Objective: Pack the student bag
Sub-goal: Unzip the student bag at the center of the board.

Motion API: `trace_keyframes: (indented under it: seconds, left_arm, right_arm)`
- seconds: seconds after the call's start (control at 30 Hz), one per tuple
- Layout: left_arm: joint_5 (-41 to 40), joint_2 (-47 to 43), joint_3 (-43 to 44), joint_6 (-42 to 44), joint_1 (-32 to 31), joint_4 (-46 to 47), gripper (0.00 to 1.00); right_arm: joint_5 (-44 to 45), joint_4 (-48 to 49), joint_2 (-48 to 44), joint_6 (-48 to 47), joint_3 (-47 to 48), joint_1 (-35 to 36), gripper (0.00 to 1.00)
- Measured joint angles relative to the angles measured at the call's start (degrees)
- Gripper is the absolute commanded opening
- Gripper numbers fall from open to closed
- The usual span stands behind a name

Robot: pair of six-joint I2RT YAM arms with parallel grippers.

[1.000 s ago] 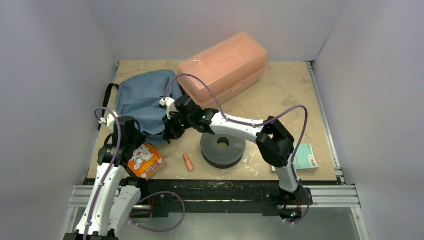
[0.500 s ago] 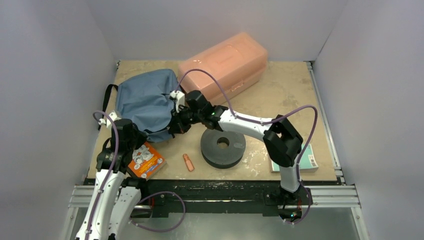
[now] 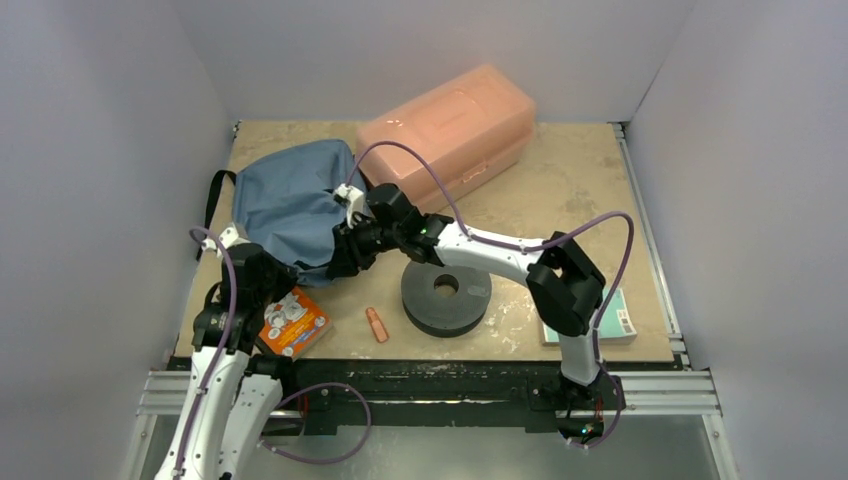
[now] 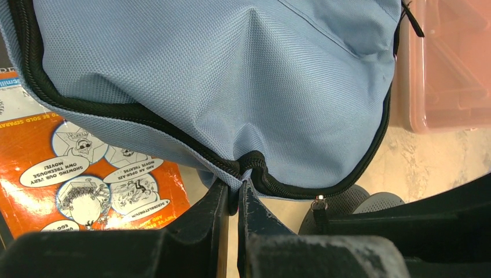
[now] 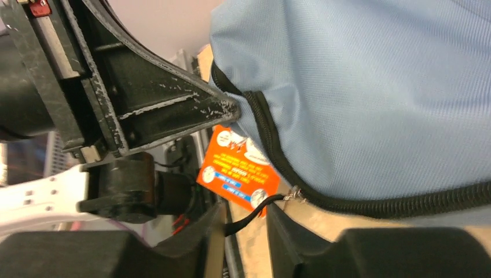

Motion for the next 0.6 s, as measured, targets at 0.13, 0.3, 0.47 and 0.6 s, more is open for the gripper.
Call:
trace_keyframes:
  seconds: [0.13,0.3,0.47,0.6]
  left_arm:
    - [1.1,-0.9,-1.0,0.5,0.0,0.3,0.00]
    - [2.3,-1.3,-1.6,1.0,0.0,0.4,0.00]
    - [3.0,-2.4,-1.6,1.1,0.0,0.3,0.00]
    - [4.0,-3.1,-1.6,1.2,0.0,0.2,0.00]
  right_arm:
    - [-0.1,4.9,-2.8,8.2,-5.9,-1.6,0.48]
    - [5.9,6.3,-6.4,16.0,-9.8,-4.6,0.50]
    - [12.2,6.2,-7.6,21.7,-9.2,-6.3,0.50]
    - [15.4,5.9,-5.3,25.9,-8.1,-6.4,0.48]
